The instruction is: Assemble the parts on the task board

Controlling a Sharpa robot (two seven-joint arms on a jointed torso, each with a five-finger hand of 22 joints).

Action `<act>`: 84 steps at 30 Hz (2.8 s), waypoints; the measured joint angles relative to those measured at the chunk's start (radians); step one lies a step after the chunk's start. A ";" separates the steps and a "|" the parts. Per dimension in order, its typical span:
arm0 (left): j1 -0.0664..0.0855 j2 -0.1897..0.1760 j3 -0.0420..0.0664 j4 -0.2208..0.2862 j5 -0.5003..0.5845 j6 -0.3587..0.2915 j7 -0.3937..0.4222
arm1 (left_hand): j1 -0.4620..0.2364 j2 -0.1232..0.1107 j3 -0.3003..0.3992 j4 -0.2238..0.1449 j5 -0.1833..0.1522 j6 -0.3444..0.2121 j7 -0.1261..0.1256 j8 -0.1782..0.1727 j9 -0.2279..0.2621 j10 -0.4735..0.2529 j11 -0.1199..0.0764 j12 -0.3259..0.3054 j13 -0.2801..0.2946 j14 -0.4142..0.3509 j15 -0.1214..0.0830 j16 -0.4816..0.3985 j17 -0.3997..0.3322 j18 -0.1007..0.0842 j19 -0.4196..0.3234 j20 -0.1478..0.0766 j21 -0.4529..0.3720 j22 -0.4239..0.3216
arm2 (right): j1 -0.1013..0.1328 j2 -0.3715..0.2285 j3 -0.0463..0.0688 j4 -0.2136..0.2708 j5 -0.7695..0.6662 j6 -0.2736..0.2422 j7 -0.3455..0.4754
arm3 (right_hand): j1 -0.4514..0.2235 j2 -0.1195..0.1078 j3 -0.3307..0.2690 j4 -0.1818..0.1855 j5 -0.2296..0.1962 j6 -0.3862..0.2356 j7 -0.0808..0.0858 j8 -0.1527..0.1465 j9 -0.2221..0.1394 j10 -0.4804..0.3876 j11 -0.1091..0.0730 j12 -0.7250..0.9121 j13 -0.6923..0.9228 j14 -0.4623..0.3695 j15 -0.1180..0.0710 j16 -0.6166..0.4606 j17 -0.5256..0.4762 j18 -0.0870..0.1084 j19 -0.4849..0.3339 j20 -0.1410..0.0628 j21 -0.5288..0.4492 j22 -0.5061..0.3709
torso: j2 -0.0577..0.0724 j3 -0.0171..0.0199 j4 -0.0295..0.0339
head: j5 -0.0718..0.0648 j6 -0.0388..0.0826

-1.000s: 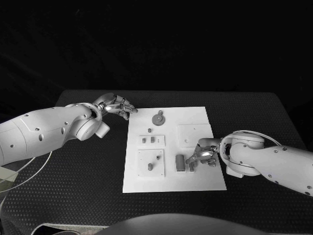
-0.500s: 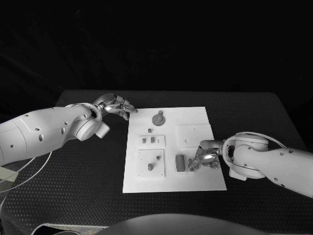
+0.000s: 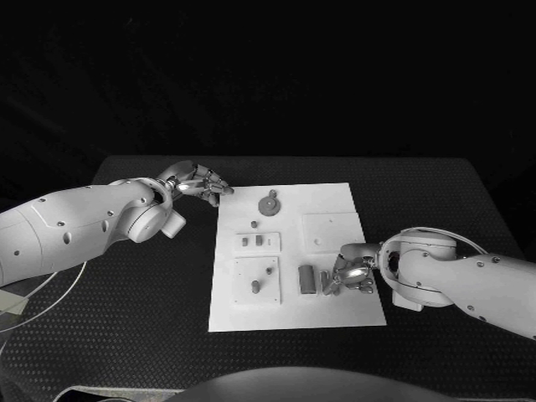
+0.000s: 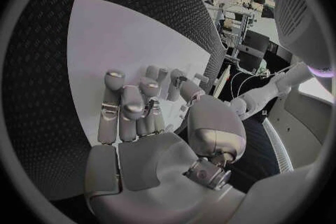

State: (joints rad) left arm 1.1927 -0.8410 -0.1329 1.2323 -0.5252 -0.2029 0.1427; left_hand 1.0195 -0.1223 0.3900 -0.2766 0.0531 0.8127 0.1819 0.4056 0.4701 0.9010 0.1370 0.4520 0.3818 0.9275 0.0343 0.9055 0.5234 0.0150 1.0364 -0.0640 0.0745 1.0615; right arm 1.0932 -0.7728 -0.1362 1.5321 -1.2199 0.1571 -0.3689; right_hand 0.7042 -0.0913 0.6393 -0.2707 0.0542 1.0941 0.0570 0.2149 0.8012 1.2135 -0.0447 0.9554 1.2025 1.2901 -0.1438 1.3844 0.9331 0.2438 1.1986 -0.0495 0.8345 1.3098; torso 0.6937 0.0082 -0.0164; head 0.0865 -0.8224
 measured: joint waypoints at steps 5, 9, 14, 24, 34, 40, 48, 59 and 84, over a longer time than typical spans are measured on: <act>0.000 0.000 0.000 0.000 0.000 0.000 0.000 | 0.000 0.000 0.000 0.000 0.000 0.000 0.000 0.000 0.000 0.000 0.000 0.000 0.000 0.000 0.000 0.000 0.000 0.000 0.000 0.000 0.000 0.000 | -0.004 0.000 0.000 0.000 -0.001 0.010 0.001 | 0.026 -0.003 0.003 -0.008 0.000 0.000 0.000 0.000 0.001 0.000 0.000 0.000 0.000 0.001 0.001 0.000 0.000 0.000 0.000 0.000 0.000 0.000 | 0.000 0.0002 0.0004 | 0.000 -0.001; 0.000 0.000 0.000 0.000 0.000 0.000 0.000 | 0.000 0.000 0.000 0.000 0.000 0.000 0.000 0.000 0.000 0.000 0.000 0.000 -0.001 0.000 0.000 0.000 0.001 0.000 0.000 0.000 0.000 0.000 | -0.005 0.001 0.000 -0.001 -0.004 0.015 0.002 | 0.046 0.001 0.005 -0.011 0.000 0.003 0.003 0.000 0.002 0.000 0.000 0.000 0.000 0.001 0.001 0.000 0.000 0.000 0.000 0.000 0.000 0.000 | 0.000 0.0001 0.0006 | 0.000 -0.001; 0.000 0.000 0.000 0.000 0.000 0.000 0.000 | 0.000 0.000 0.000 0.000 0.000 0.000 0.000 0.000 0.000 0.000 0.000 0.000 -0.001 0.000 0.000 0.000 0.001 0.000 0.000 0.000 0.000 0.000 | -0.006 0.001 0.000 -0.006 -0.013 0.015 0.002 | 0.076 0.025 0.005 -0.011 0.000 0.003 0.003 0.000 0.003 0.000 0.000 0.000 0.000 0.005 -0.002 0.000 0.000 0.000 0.000 0.000 0.000 0.000 | 0.000 0.0000 0.0008 | 0.000 -0.001; 0.000 0.001 0.000 0.000 0.000 0.000 0.000 | 0.000 0.000 0.000 0.000 0.000 0.000 0.000 0.000 0.000 0.000 0.000 0.000 -0.001 0.000 0.000 0.000 0.001 0.000 0.000 0.000 0.000 0.001 | -0.006 0.011 -0.001 -0.021 -0.019 0.012 0.002 | 0.047 0.080 -0.007 0.002 0.000 0.005 0.001 -0.002 0.005 0.000 0.000 0.000 0.000 0.005 -0.003 0.000 0.000 0.000 0.002 0.002 0.000 0.000 | 0.000 0.0000 0.0012 | -0.001 0.000; 0.000 0.001 0.000 0.000 0.000 0.000 -0.001 | 0.000 0.000 0.000 0.000 0.000 0.000 0.000 0.000 0.000 0.000 0.000 0.000 -0.001 0.000 0.000 0.000 0.002 0.000 0.000 0.000 0.000 0.001 | -0.005 0.023 0.001 -0.036 -0.020 0.026 0.007 | 0.055 0.092 -0.013 -0.005 0.000 0.005 0.000 -0.005 0.006 0.000 0.000 0.000 0.000 0.003 -0.004 0.000 0.000 0.000 0.002 0.002 0.000 0.000 | 0.000 -0.0002 0.0012 | -0.001 0.000; 0.000 0.001 0.000 0.000 0.000 0.000 -0.001 | 0.000 0.000 0.000 0.000 0.000 0.000 0.000 0.000 0.000 0.000 0.000 0.000 -0.001 0.000 0.000 0.000 0.001 0.000 0.000 0.000 0.000 0.000 | -0.004 0.029 0.003 -0.050 -0.021 0.033 0.014 | 0.061 0.106 -0.011 -0.016 0.000 0.008 -0.003 -0.005 0.007 0.000 0.000 0.000 0.000 0.003 -0.004 0.000 0.000 0.004 0.002 0.002 0.000 0.000 | 0.000 -0.0002 0.0011 | 0.000 0.000; 0.000 0.001 0.000 0.000 0.000 0.001 -0.002 | 0.000 0.000 0.000 0.000 0.000 0.000 0.000 0.000 0.000 0.000 0.000 0.000 -0.001 0.000 0.000 0.000 0.001 0.000 0.000 0.000 0.000 0.000 | 0.000 0.040 0.006 -0.072 -0.023 0.050 0.024 | 0.097 0.093 -0.014 -0.019 -0.004 0.005 -0.001 -0.005 0.007 0.000 0.000 0.000 0.000 0.003 -0.004 0.000 0.000 0.004 0.000 0.004 0.000 0.000 | 0.000 -0.0006 0.0011 | -0.001 -0.001; 0.000 0.001 0.000 0.000 0.000 0.001 -0.002 | 0.000 0.000 0.002 -0.002 0.000 0.000 0.000 0.000 0.000 0.000 0.000 0.000 -0.001 0.000 0.000 0.000 0.002 0.000 0.000 0.000 0.000 0.000 | 0.001 0.040 0.006 -0.072 -0.027 0.051 0.030 | 0.138 0.079 -0.023 -0.022 -0.008 0.002 0.002 -0.006 0.008 0.000 0.000 0.000 0.000 0.003 -0.004 0.000 0.000 0.004 0.000 0.004 0.000 0.000 | 0.000 -0.0006 0.0012 | -0.001 -0.003; 0.000 0.007 0.000 -0.001 0.089 0.005 0.002 | -0.004 0.004 0.005 0.001 0.000 0.000 0.000 0.000 -0.001 -0.004 -0.004 0.004 -0.001 0.000 0.000 -0.006 0.003 0.000 0.000 0.000 0.000 0.001 | 0.002 0.012 0.044 -0.093 0.091 -0.159 0.093 | 0.088 -0.035 -0.021 0.032 -0.008 -0.033 0.001 -0.051 -0.009 -0.007 0.014 0.000 -0.002 -0.002 0.005 -0.004 -0.002 0.005 -0.002 0.005 -0.005 0.000 | -0.003 -0.0017 0.0012 | -0.013 0.031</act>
State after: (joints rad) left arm 1.1927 -0.8343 -0.1330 1.2311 -0.4363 -0.1981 0.1452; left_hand 1.0157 -0.1184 0.3950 -0.2759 0.0532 0.8127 0.1819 0.4057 0.4693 0.8974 0.1335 0.4561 0.3804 0.9275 0.0343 0.8994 0.5263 0.0149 1.0364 -0.0640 0.0745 1.0624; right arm 1.0950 -0.7610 -0.0924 1.4392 -1.1292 -0.0021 -0.2760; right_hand 0.7926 -0.1266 0.6182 -0.2384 0.0466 1.0614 0.0581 0.1638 0.7923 1.2063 -0.0302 0.9554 1.2006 1.2878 -0.1387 1.3803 0.9306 0.2484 1.1970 -0.0441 0.8291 1.3098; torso 0.6908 0.0065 -0.0152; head 0.0735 -0.7913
